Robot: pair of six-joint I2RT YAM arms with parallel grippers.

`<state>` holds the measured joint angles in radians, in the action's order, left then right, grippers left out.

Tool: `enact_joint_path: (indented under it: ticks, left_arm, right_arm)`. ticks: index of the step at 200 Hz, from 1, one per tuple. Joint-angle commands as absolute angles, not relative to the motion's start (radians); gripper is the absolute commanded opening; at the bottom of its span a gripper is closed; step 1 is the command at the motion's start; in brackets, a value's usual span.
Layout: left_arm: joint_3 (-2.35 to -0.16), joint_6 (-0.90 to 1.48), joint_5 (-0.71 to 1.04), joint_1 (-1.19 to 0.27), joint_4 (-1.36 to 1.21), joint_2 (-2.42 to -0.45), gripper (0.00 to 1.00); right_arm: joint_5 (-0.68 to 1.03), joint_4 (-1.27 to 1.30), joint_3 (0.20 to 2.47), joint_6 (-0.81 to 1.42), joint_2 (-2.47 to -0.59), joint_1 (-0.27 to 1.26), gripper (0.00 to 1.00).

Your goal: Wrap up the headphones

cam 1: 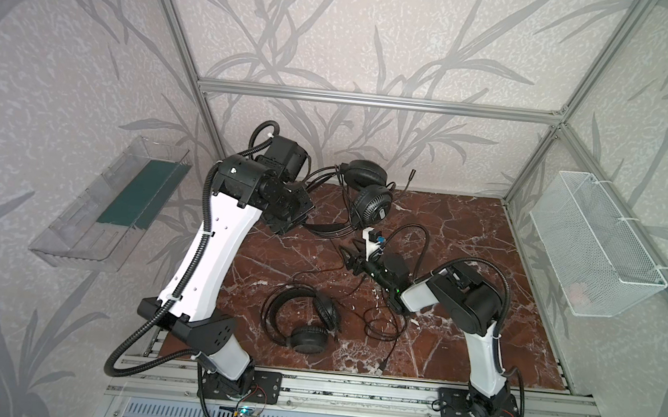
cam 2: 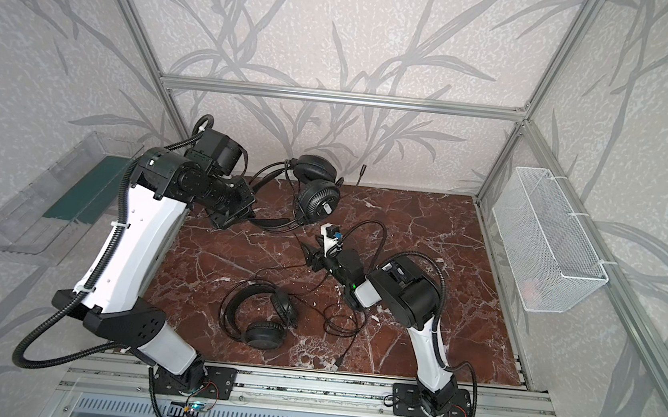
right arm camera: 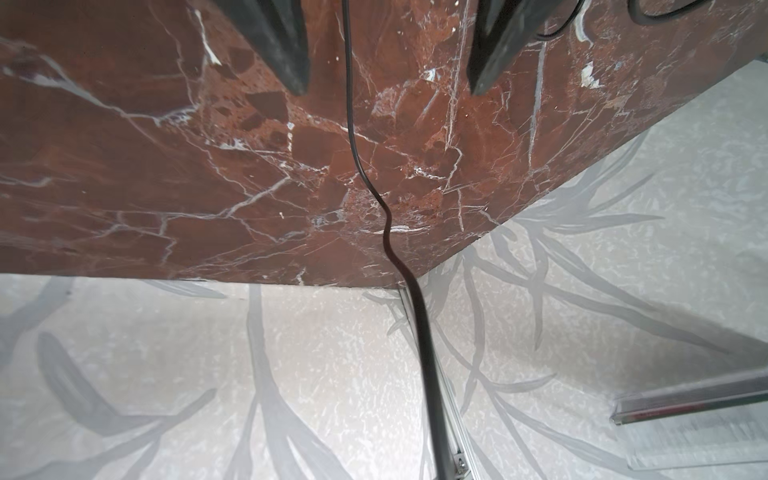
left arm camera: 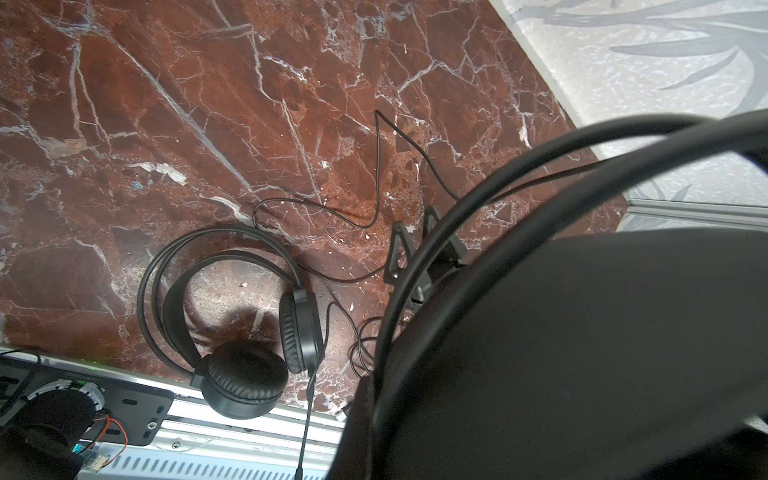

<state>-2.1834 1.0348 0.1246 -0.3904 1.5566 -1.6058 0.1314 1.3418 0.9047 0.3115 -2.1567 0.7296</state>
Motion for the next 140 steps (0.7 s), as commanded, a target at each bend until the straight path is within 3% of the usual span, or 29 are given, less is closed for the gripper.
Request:
enact_joint_path:
  ticks: [1, 140]
  left_arm:
    - [-2.245, 1.075, 0.17, -0.427, 1.542, -1.593, 0.0]
    - [-2.51, 1.114, 0.133, -0.545, 1.687, -1.679, 0.0]
  right_arm:
    - [0.16, 1.336, 0.961, 0.315, -2.211, 0.718, 0.64]
    - [0.141, 1.179, 1.135, 0.423, -2.278, 0.667, 0.66]
